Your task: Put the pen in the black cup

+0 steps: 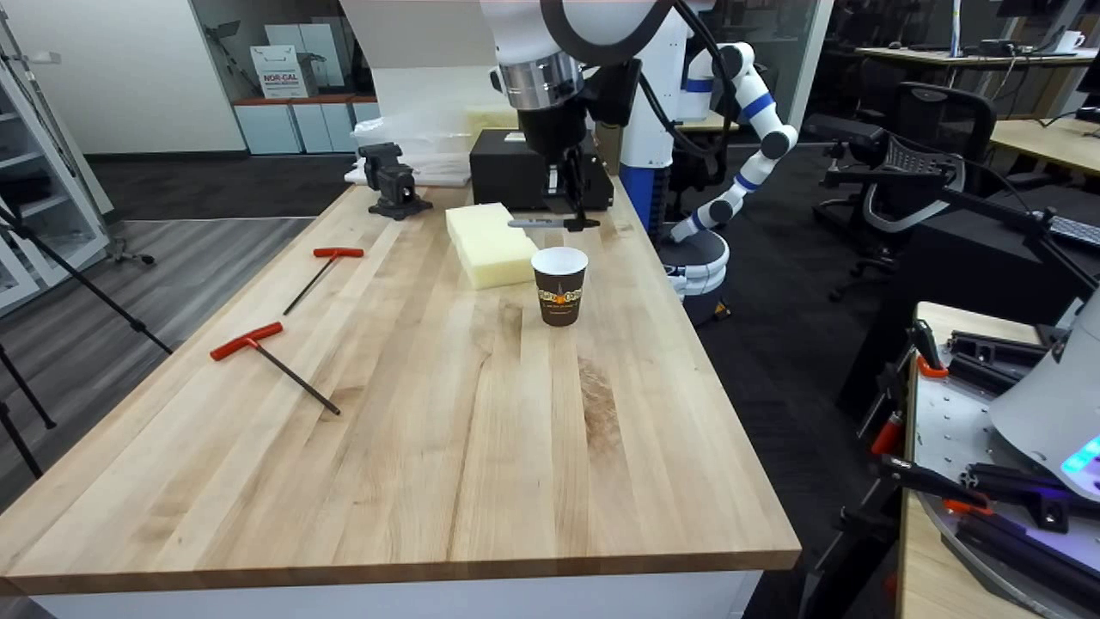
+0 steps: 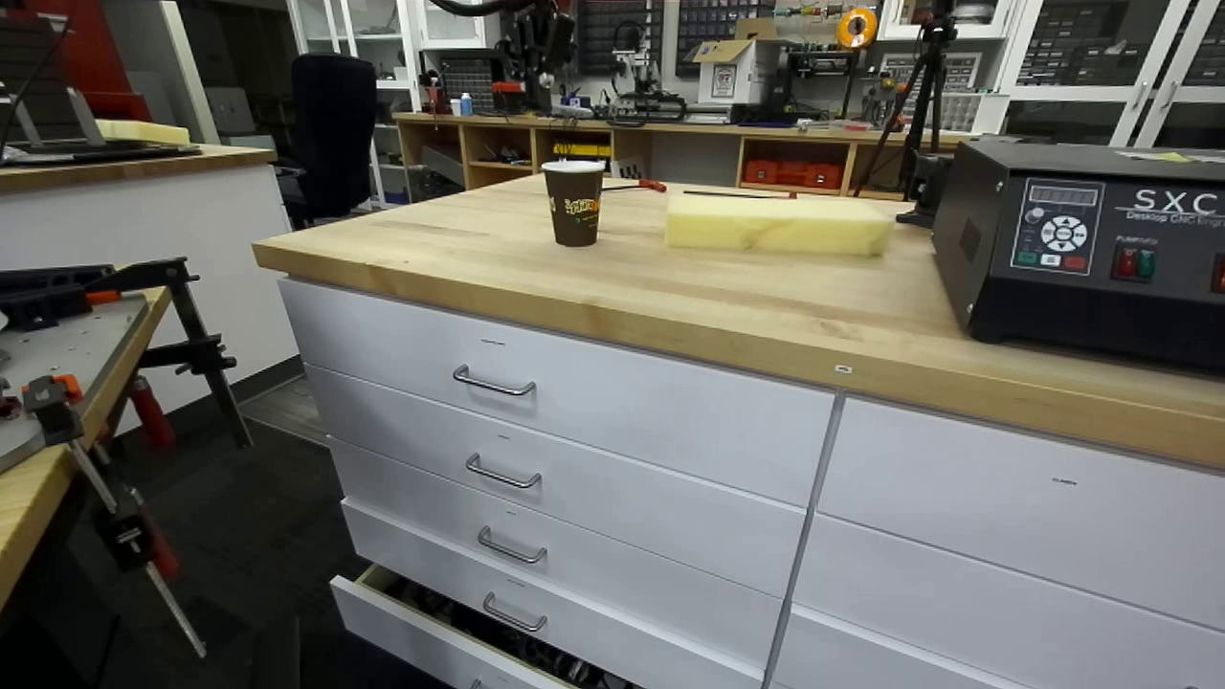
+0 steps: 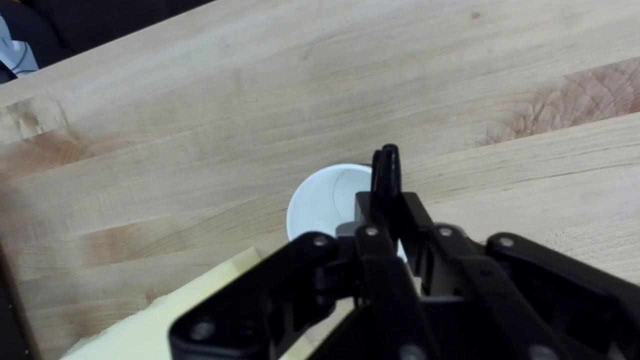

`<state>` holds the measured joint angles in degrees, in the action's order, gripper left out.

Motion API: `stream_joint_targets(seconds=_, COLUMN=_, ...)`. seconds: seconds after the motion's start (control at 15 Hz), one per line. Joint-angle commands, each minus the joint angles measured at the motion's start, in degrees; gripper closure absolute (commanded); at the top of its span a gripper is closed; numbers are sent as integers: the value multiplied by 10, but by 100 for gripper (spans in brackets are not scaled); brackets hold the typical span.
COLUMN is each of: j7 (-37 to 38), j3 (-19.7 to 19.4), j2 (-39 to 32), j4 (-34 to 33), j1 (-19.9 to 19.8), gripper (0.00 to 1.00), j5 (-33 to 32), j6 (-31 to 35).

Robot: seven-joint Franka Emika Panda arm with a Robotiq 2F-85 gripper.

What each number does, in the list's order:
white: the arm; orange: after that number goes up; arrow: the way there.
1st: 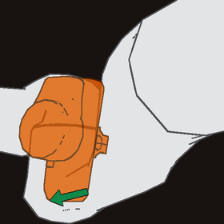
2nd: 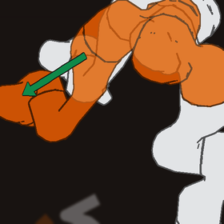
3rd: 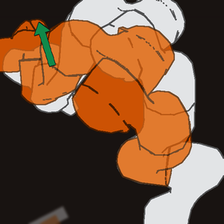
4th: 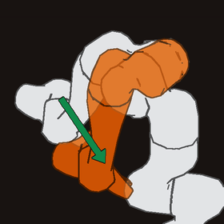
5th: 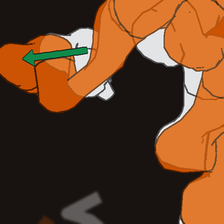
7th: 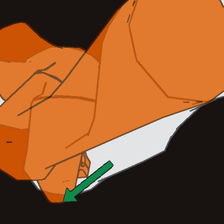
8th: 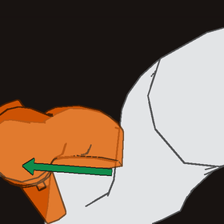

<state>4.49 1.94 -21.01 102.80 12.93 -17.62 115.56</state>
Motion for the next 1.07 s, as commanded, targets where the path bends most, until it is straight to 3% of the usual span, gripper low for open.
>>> stream_joint_targets(seconds=0.0, j7=6, j3=5, j2=18, j4=14, j1=-5, gripper=95, j5=-14, j6=-39)
stream_joint_targets(seconds=1.0, j7=1, j3=8, j2=-4, j4=5, j1=-6, gripper=95, j5=-25, j6=-92)
